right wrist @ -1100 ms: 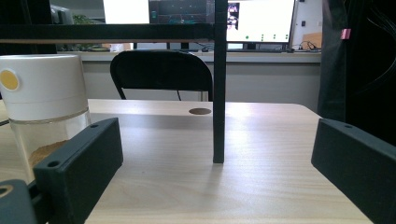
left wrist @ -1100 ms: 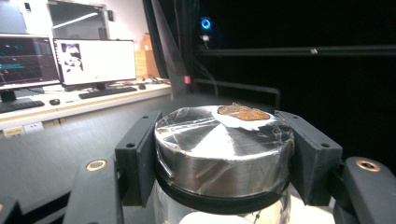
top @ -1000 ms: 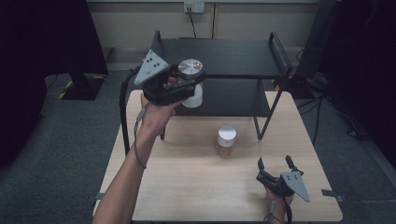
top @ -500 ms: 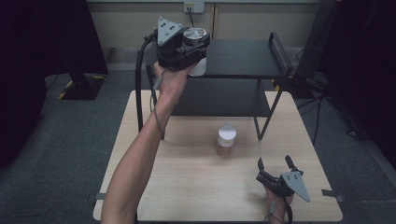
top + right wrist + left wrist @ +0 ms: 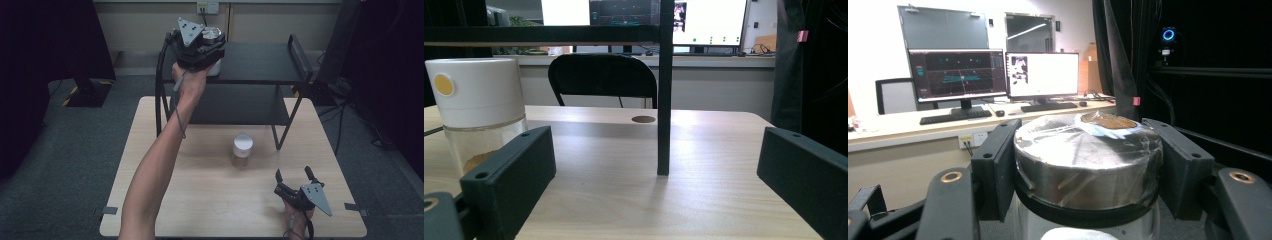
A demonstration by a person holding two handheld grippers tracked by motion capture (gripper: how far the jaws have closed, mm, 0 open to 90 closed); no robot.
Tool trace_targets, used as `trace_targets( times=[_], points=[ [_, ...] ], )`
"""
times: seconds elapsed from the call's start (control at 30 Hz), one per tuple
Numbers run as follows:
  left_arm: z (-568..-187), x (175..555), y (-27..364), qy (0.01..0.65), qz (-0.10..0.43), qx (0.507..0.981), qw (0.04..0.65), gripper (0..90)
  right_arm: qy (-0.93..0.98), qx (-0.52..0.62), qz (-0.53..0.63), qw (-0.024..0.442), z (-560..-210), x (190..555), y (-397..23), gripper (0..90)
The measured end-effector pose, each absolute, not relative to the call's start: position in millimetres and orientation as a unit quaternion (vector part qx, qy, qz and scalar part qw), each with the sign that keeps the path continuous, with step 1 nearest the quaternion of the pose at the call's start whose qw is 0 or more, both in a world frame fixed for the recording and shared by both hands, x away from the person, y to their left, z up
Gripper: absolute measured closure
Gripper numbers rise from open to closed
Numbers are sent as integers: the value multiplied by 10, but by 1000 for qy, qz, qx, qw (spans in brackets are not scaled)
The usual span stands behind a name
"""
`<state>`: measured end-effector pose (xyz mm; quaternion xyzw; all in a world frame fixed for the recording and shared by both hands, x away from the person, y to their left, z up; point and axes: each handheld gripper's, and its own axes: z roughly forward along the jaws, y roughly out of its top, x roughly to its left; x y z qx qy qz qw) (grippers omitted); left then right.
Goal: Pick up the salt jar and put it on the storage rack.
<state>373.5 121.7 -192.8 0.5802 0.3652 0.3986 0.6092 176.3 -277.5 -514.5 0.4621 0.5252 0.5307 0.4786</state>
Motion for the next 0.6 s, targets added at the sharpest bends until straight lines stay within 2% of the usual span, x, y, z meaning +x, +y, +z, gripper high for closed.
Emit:
trace_targets(
  times=[0.53, 0.6],
  points=[
    [-1996, 3758, 1212, 361, 406, 576, 611, 349, 527, 462, 529, 479, -5140, 1765, -2771, 8],
    [-2039, 3764, 1225, 350, 414, 574, 614, 312, 527, 461, 530, 478, -5142, 1764, -2773, 13]
  ],
)
